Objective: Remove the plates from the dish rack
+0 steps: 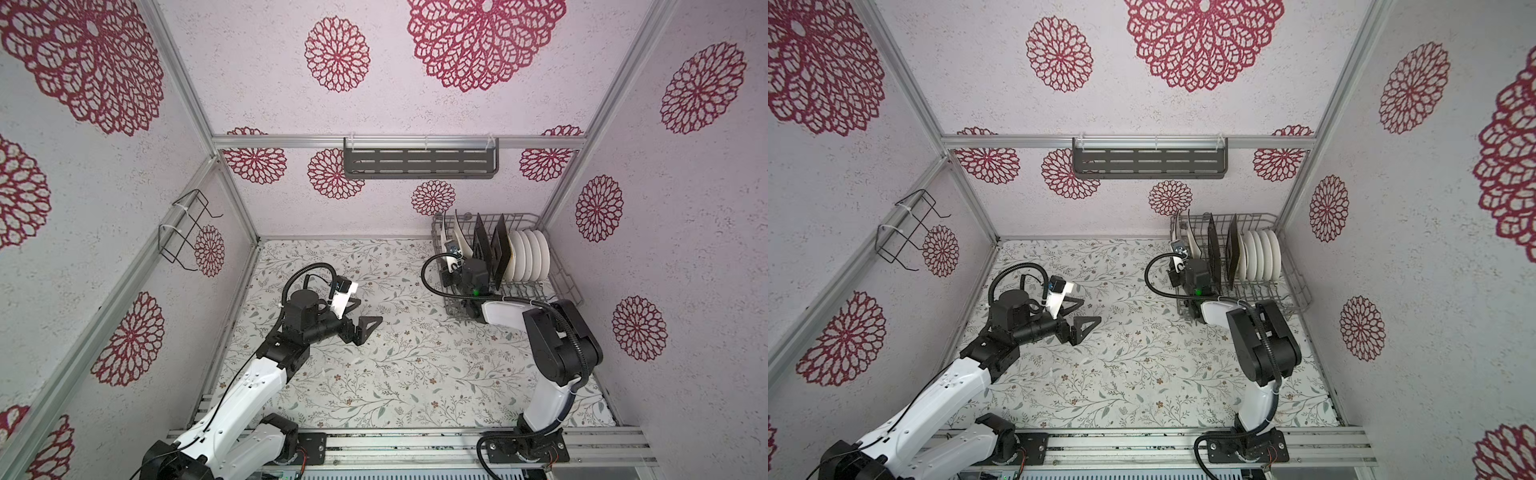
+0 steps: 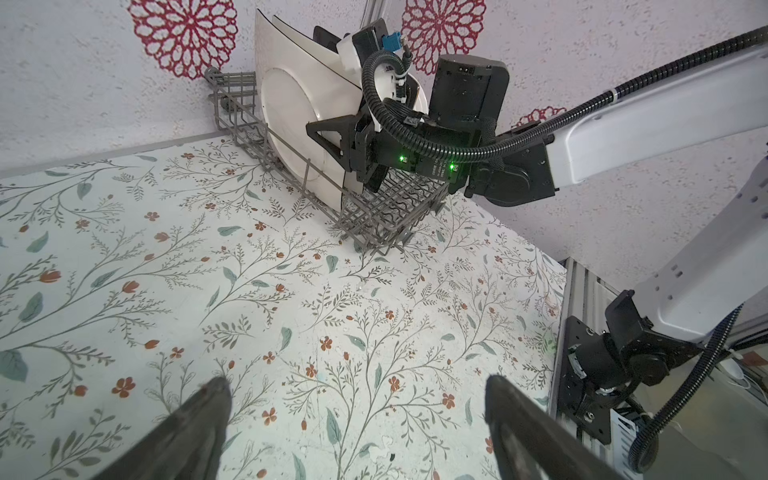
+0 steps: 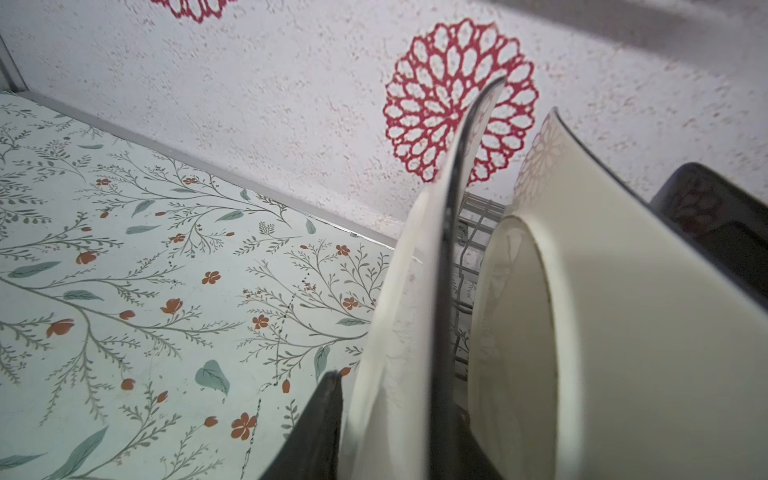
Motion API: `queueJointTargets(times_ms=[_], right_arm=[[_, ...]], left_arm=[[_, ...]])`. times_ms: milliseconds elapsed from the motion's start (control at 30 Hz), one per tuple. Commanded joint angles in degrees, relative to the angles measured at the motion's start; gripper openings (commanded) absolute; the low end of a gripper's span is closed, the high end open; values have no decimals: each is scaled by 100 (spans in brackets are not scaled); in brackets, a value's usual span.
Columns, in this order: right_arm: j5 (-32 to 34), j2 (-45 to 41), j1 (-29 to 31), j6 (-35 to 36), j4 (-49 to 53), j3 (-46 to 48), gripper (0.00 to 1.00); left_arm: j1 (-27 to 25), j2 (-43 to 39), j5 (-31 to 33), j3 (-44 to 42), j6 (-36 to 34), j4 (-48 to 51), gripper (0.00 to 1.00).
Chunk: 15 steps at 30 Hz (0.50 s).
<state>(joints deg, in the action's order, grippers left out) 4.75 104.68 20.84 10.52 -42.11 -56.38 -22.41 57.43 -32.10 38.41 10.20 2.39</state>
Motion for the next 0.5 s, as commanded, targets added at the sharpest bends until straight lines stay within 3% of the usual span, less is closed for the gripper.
queueJointTargets(times_ms=[0,467], right_arm=[[197,41,-6,-24,-75,-233,30],[297,-88,-3,-15,-254,-93,23]], left_arm=[[-46,22,-49,14,-49,-143,97],[-44,-12,62,9,-235,-11,97]])
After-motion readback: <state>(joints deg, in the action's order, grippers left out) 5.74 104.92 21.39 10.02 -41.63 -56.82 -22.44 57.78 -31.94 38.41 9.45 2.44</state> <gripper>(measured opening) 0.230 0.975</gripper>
